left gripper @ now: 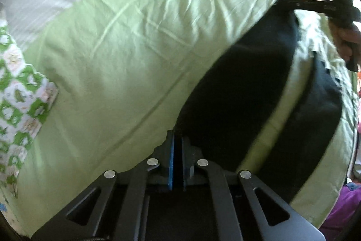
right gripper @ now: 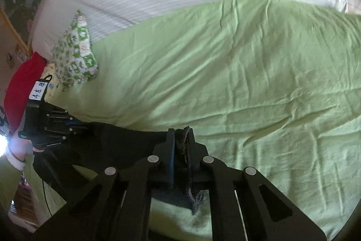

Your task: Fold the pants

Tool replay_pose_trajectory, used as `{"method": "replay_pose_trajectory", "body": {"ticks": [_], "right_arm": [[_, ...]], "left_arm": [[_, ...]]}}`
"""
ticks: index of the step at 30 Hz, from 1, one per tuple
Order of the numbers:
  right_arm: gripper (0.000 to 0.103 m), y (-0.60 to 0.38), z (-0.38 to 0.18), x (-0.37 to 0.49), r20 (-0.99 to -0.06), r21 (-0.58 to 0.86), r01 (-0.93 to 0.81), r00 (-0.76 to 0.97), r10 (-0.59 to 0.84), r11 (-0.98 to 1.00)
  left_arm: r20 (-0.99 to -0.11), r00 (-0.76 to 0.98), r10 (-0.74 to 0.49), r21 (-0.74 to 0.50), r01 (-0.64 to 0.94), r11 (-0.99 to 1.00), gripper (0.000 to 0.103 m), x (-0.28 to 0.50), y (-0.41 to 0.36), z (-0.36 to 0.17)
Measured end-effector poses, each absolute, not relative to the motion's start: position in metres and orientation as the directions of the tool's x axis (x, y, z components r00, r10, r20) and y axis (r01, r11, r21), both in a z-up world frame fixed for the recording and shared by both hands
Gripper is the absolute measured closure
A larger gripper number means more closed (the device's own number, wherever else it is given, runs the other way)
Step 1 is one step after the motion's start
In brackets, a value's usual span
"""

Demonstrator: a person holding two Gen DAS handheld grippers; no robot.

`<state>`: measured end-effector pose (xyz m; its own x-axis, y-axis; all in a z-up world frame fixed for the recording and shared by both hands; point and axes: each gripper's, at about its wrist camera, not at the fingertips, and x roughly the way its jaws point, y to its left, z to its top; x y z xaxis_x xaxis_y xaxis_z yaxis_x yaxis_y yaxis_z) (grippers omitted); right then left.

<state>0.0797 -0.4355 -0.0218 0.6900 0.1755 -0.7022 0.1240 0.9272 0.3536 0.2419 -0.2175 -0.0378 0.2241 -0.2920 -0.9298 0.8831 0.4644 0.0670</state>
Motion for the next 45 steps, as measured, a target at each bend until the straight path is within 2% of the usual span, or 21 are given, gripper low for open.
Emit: {"method": "replay_pose_trajectory", "body": {"ticks": [10,21,28,35,39,40,42,43,44,45], "right_arm": [[0.094,-0.424,-0.008,0.021,-0.621,0.368,0.019,0.749,0.230,0.930],[0.094,-0.409,-0.025,-0.041,-0.639,0.361,0.004,0.729,0.244,0.933],[0.094,-0.396,-0.017,-0.069,-0.625,0.335,-0.008,0.746,0.229,0.942],[0.095,-0.376,-0.044,-0.082,-0.713,0.272,0.030,0.677,0.180,0.962],[0.094,-0.373,-0.066,-0.081,-0.758,0.272,0.080,0.632,0.162,0.959],[0.090,-0.373,-0.064,-0.083,-0.754,0.274,0.092,0.639,0.154,0.957],[0.069,-0.370,-0.056,-0.088,-0.753,0.262,0.118,0.646,0.126,0.958],[0.050,-0.368,-0.050,-0.092,-0.746,0.252,0.132,0.658,0.105,0.959],[0.046,-0.365,-0.040,-0.098,-0.718,0.250,0.130,0.689,0.093,0.960],[0.046,-0.362,-0.033,-0.104,-0.698,0.254,0.121,0.710,0.095,0.960]], "left_arm": [[-0.890,0.253,-0.379,0.034,0.867,0.497,0.101,0.155,-0.199,-0.011],[-0.877,0.213,-0.430,-0.032,0.869,0.495,0.101,0.093,-0.172,-0.013],[-0.861,0.206,-0.465,-0.066,0.861,0.505,0.101,0.072,-0.148,-0.012],[-0.870,0.198,-0.452,-0.095,0.831,0.548,0.100,0.064,-0.143,-0.044],[-0.877,0.194,-0.440,-0.119,0.800,0.588,0.093,0.067,-0.141,-0.056],[-0.874,0.192,-0.446,-0.130,0.792,0.597,0.093,0.067,-0.139,-0.056],[-0.860,0.195,-0.471,-0.158,0.777,0.610,0.090,0.063,-0.131,-0.049],[-0.854,0.200,-0.480,-0.168,0.768,0.618,0.087,0.062,-0.125,-0.046],[-0.848,0.207,-0.488,-0.179,0.755,0.631,0.087,0.060,-0.118,-0.042],[-0.843,0.217,-0.493,-0.185,0.743,0.643,0.086,0.059,-0.111,-0.038]]}}
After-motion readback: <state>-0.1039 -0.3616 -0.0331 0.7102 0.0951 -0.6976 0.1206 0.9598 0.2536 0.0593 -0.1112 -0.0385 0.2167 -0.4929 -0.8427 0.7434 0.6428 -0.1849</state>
